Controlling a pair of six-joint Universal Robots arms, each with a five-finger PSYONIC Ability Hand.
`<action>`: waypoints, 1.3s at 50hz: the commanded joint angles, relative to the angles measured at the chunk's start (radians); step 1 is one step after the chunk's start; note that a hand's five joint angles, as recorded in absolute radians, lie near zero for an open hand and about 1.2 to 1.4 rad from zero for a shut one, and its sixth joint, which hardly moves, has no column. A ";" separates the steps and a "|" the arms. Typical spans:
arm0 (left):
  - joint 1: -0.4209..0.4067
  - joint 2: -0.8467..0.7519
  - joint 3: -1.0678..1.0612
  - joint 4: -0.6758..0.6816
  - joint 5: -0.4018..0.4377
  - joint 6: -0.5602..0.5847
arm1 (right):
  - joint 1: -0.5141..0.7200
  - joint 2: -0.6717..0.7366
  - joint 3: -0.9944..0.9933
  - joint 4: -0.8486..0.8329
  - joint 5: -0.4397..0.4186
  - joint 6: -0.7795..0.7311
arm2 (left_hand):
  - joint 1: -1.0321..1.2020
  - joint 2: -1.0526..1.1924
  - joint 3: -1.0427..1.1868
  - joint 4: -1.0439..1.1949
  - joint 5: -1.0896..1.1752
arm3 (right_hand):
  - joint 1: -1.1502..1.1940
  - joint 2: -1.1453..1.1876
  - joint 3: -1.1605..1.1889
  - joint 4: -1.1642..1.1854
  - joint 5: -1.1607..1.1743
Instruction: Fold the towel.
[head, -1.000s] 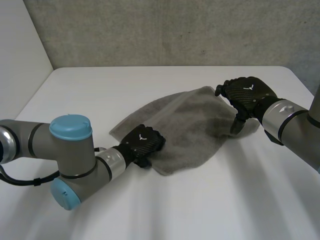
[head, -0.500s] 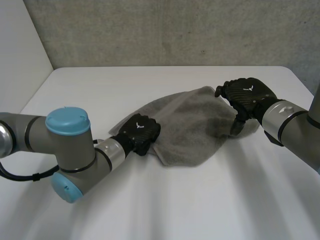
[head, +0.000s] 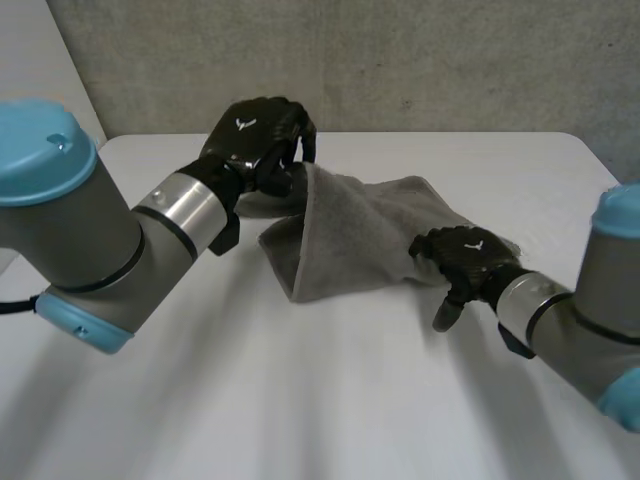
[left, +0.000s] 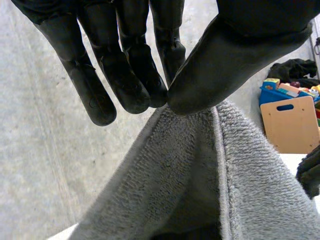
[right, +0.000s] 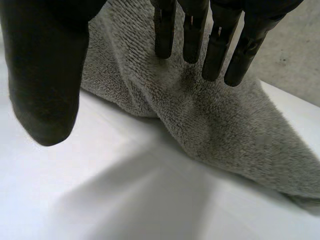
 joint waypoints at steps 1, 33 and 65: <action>0.033 0.009 -0.117 0.003 -0.003 -0.003 | 0.023 0.141 -0.045 -0.143 0.009 0.105 | 0.088 0.076 0.068 0.041 0.068 | 0.005 -0.037 -0.009 0.003 0.030; 0.094 0.069 -0.142 0.024 0.002 -0.081 | 0.103 0.167 -0.137 -0.321 0.089 0.179 | 0.088 0.076 0.068 0.041 0.068 | 1.052 1.010 1.038 1.050 1.077; 0.139 0.184 -0.249 0.024 0.006 -0.233 | 0.144 0.434 -0.970 0.545 0.057 -0.346 | 0.088 0.076 0.068 0.041 0.068 | -0.170 -0.212 -0.184 -0.171 -0.144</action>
